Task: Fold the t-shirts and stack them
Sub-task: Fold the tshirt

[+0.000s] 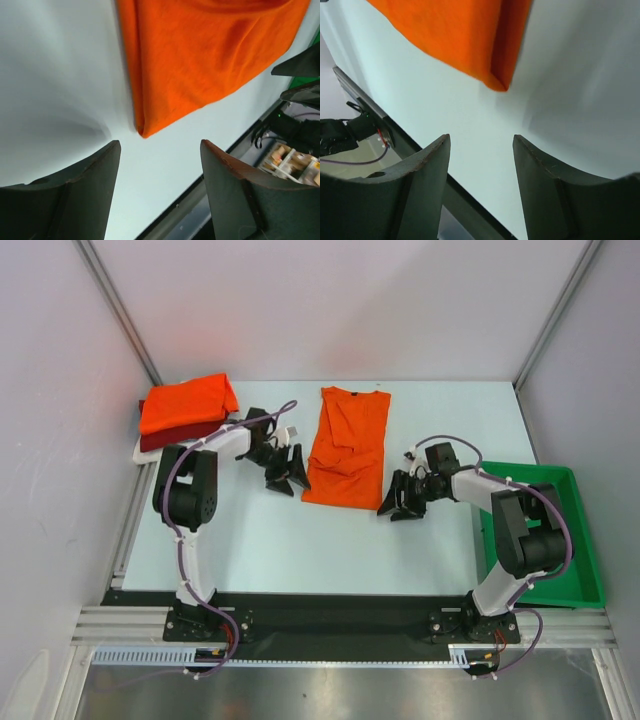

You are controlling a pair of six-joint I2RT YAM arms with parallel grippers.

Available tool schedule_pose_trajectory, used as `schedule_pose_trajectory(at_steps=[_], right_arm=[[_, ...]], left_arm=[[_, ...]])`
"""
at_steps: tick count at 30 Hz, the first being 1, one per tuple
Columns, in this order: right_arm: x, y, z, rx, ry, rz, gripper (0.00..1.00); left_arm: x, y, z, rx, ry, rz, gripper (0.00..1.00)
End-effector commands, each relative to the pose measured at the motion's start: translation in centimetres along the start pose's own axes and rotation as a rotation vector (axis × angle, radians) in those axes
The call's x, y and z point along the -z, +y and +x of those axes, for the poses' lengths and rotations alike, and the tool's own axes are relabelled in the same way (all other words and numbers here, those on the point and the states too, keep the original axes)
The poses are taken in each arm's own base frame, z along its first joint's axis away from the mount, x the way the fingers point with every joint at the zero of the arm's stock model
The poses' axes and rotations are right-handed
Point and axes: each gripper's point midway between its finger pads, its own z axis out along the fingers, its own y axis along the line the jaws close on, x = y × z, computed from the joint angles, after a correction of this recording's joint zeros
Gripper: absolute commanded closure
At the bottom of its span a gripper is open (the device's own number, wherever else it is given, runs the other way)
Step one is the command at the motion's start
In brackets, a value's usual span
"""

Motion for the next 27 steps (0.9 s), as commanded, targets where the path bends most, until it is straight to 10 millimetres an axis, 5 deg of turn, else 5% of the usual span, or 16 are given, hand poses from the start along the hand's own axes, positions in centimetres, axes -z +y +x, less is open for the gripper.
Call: schedule_pose_trajectory(at_steps=[1, 17, 22, 27], right_arm=[[-0.1, 1.7, -0.6, -0.012, -0.027, -0.07, 0.42], [-3.6, -0.5, -2.9, -0.085, -0.02, -0.026, 0.46], [-4.1, -1.1, -2.5, -0.104, -0.009, -0.01, 0.51], [-4.4, -1.2, -1.7, -0.12, 0.018, -0.01, 0.56]], left_arm=[[0.5, -1.3, 0.9, 0.04, 0.014, 0.083, 0.29], [-2.5, -0.4, 2.2, 0.111, 0.092, 0.087, 0.3], [-3.4, -0.3, 2.4, 0.132, 0.115, 0.098, 0.49], [-3.6, -0.1, 2.3, 0.149, 0.115, 0.097, 0.57]])
